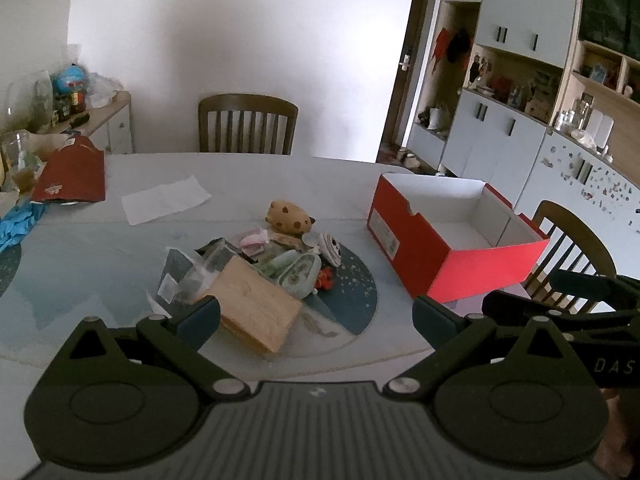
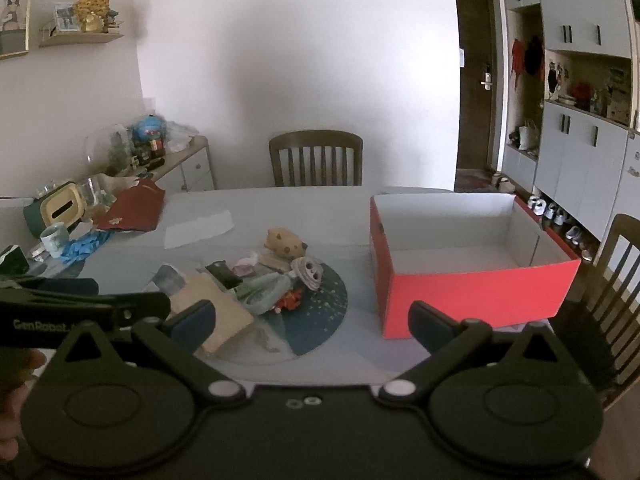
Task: Organize objects
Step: 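Move both tools toward the pile of items on the table, then grasp the white-green package with the left tool while the right tool grasps the clear grain bag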
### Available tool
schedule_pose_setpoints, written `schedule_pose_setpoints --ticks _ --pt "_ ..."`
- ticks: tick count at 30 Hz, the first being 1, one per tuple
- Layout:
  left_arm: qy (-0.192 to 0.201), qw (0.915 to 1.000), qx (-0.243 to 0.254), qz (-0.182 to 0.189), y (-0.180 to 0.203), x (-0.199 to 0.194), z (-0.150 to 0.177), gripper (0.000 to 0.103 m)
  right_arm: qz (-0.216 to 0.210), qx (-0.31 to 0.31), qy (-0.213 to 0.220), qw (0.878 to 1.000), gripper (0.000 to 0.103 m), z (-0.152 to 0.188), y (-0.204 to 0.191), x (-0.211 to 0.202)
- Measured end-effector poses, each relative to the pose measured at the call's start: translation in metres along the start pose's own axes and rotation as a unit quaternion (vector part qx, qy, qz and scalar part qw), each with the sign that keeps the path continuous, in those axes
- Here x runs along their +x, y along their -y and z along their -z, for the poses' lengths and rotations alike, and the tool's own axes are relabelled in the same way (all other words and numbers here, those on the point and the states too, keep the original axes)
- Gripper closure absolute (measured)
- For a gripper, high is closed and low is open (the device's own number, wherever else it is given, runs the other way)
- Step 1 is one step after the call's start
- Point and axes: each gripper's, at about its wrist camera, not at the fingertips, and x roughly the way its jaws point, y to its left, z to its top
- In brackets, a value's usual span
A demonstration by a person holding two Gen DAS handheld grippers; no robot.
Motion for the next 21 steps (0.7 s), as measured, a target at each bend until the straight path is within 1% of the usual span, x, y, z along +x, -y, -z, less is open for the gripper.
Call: schedule_pose_setpoints --ticks 3,10,12,15,18,21 --pt "0.003 1.0 0.005 0.002 -0.004 0.006 -0.004 0.001 0.003 0.002 -0.002 1.0 0.0 -0.002 -0.003 0.007" --pt "-0.017 0.9996 0.021 0.001 -0.024 0.032 -0.007 0.001 0.003 -0.012 -0.023 1.0 0.0 -0.007 -0.018 0.035" --pt "-0.026 0.9994 0.024 0.001 -0.032 0.04 -0.008 0.001 -0.003 -0.013 -0.034 0.999 0.0 -0.007 -0.023 0.045" --pt "-0.031 0.999 0.029 -0.011 -0.049 0.054 -0.009 0.001 -0.008 -0.023 -0.051 0.998 0.0 -0.006 -0.031 0.064" --pt "-0.044 0.9986 0.02 -0.021 -0.072 0.068 -0.011 0.001 -0.01 -0.028 -0.064 0.997 0.0 -0.006 -0.038 0.079" --pt "-0.046 0.9984 0.011 -0.032 -0.095 0.08 -0.017 0.001 -0.013 -0.038 -0.08 0.996 0.0 -0.005 -0.046 0.095"
